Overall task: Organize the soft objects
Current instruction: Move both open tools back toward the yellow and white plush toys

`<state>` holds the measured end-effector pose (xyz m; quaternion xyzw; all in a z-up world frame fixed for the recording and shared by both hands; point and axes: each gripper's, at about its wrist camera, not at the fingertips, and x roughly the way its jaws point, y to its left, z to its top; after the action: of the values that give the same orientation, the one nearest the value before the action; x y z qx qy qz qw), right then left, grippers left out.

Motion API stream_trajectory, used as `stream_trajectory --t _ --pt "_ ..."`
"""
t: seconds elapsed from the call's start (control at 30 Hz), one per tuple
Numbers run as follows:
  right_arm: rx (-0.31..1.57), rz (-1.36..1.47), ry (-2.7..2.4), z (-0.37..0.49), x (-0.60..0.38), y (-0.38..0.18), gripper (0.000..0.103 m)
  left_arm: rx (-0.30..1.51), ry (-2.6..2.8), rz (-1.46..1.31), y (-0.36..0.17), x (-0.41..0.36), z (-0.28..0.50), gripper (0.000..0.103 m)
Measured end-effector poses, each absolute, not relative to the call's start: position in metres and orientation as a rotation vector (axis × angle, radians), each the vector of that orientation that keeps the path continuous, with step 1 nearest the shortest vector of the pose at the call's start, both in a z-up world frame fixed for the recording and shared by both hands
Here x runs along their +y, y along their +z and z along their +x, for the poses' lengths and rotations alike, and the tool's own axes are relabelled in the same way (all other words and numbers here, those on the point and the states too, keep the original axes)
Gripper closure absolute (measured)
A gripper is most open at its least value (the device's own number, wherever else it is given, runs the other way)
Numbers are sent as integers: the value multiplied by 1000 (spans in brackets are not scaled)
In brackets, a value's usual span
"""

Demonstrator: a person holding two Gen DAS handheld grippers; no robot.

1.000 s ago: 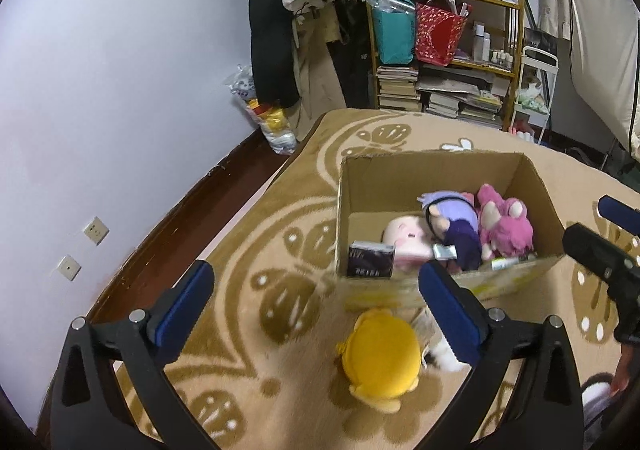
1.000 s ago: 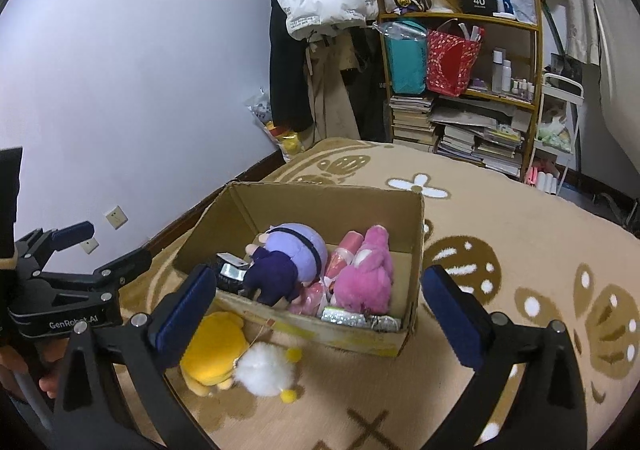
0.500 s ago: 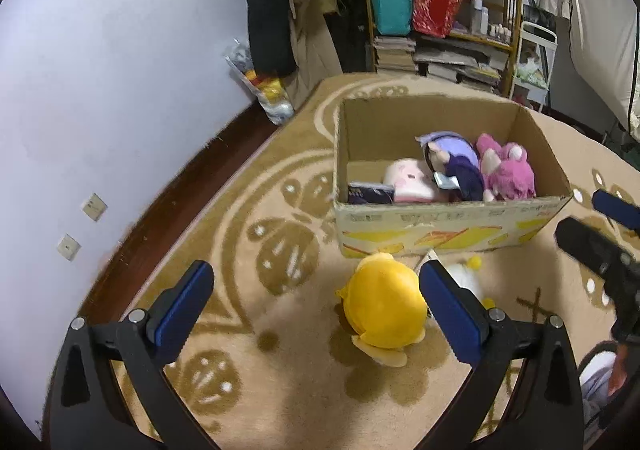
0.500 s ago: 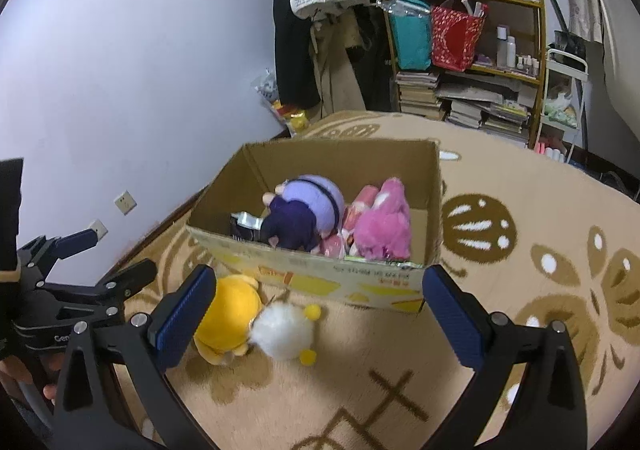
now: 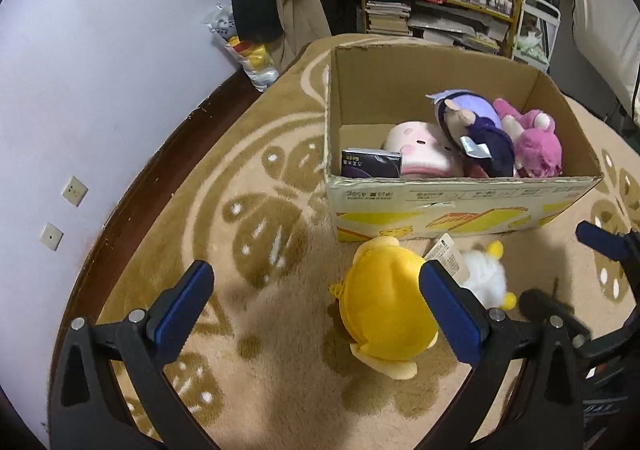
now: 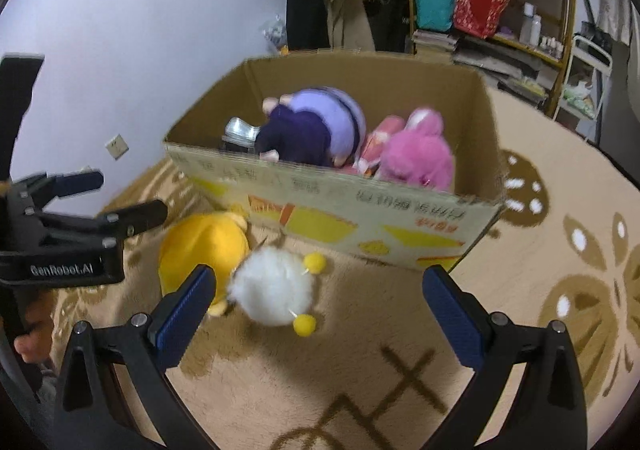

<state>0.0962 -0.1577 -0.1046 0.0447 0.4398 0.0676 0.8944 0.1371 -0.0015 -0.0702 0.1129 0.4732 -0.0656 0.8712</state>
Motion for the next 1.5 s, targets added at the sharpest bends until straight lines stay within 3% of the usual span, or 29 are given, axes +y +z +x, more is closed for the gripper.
stream_trajectory --t 0.97,1.5 --pt "1033 112 230 136 -147 -161 0 1160 -228 218 -119 -20 168 1" --pt "1030 77 286 135 -125 -168 23 1238 -247 200 -143 -32 179 1"
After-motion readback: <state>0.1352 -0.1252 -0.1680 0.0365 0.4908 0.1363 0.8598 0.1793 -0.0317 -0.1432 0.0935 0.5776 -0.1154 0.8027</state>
